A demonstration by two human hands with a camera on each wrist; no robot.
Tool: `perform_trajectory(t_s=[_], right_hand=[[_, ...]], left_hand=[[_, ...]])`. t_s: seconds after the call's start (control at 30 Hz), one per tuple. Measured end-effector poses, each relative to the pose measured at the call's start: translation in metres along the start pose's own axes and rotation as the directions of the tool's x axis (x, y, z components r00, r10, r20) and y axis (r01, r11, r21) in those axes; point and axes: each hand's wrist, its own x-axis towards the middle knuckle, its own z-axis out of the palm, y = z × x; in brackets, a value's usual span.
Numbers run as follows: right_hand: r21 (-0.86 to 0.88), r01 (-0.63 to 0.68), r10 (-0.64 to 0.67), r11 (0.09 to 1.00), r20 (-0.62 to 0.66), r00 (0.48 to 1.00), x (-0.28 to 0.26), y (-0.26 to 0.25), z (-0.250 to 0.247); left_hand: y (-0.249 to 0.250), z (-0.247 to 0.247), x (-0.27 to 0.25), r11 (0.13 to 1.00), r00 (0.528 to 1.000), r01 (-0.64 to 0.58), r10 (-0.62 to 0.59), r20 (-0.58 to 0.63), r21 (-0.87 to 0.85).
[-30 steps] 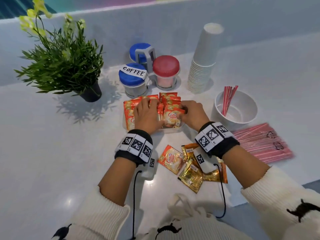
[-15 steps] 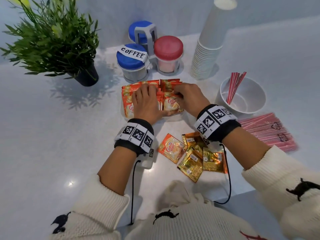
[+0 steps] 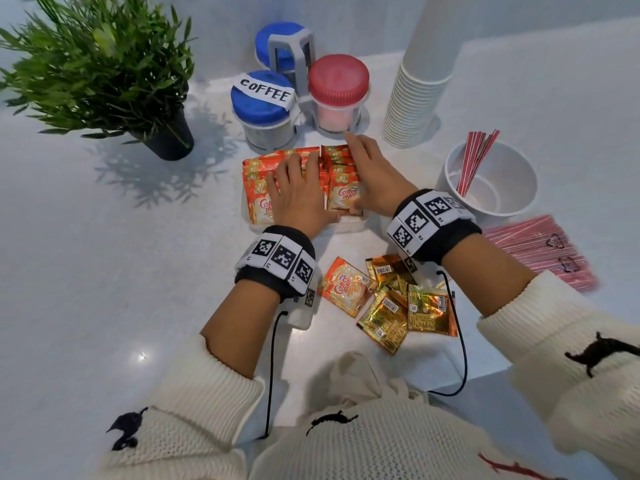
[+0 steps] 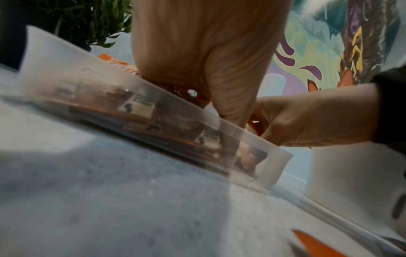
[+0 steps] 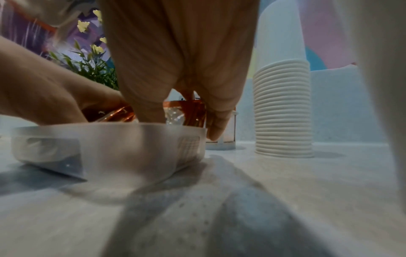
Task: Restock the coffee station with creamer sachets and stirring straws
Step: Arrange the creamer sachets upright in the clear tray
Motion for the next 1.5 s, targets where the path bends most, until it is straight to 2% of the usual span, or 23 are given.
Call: perform_trajectory(t_s=[0.23,0.5,0.63,0.77,0.83,0.9,0.97,1.03,1.17,1.27,1.4,1.5], right_hand=[[-0.138,0.039,-0.043,0.99,-0.024,0.999,0.006,-0.001,0.012],[-0.169,0.001,0.015,0.986,0.096,0.995,0.005,-0.003,0.001],[-0.083,-0.003,0.002,0.997,-0.008,1.0,-0.008,-0.009,-0.013],[0.035,-0.007,0.014,0.999,-0.191,0.981,-0.036,-0.02,-0.024],[0.056,-0.03,0.038,0.998,-0.144,0.989,-0.051,-0.027,-0.02],[-0.008,-0.06,0.06,0.998,0.05,0.997,-0.064,-0.032,-0.011],[-0.092,-0.092,0.111,0.992,0.237,0.965,-0.074,-0.034,0.002],[-0.169,-0.128,0.177,0.977,0.317,0.932,-0.081,-0.035,0.016],[-0.233,-0.115,0.19,0.966,0.331,0.924,-0.086,-0.037,0.032],[-0.123,-0.158,0.19,0.98,0.32,0.928,-0.086,-0.036,0.031],[0.125,-0.179,0.166,0.976,0.108,0.98,-0.09,-0.032,0.012],[0.306,-0.129,0.149,0.943,-0.044,0.988,-0.098,-0.029,-0.004]], left_hand=[[-0.001,0.001,0.001,1.0,1.0,-0.003,0.003,0.0,0.013],[-0.001,0.0,-0.001,1.0,1.0,-0.001,0.001,-0.004,-0.007],[-0.002,-0.006,-0.005,0.997,1.0,-0.021,0.021,-0.003,-0.077],[-0.002,-0.025,-0.016,0.973,0.996,-0.056,0.038,-0.085,-0.224],[0.0,-0.036,-0.021,0.94,0.993,-0.06,0.021,-0.117,-0.336],[0.001,-0.043,-0.028,0.899,0.995,-0.049,0.004,-0.103,-0.436],[0.003,-0.045,-0.036,0.858,0.997,-0.044,0.009,-0.07,-0.511],[0.003,-0.041,-0.044,0.818,0.999,-0.033,0.012,-0.041,-0.574],[-0.003,-0.027,-0.059,0.74,0.999,0.045,-0.018,0.047,-0.671],[-0.006,-0.02,-0.068,0.692,0.991,0.128,-0.06,0.12,-0.71],[-0.007,-0.018,-0.074,0.576,0.976,0.214,-0.103,0.19,-0.789],[0.003,-0.022,-0.079,0.439,0.957,0.278,-0.054,0.284,-0.854]])
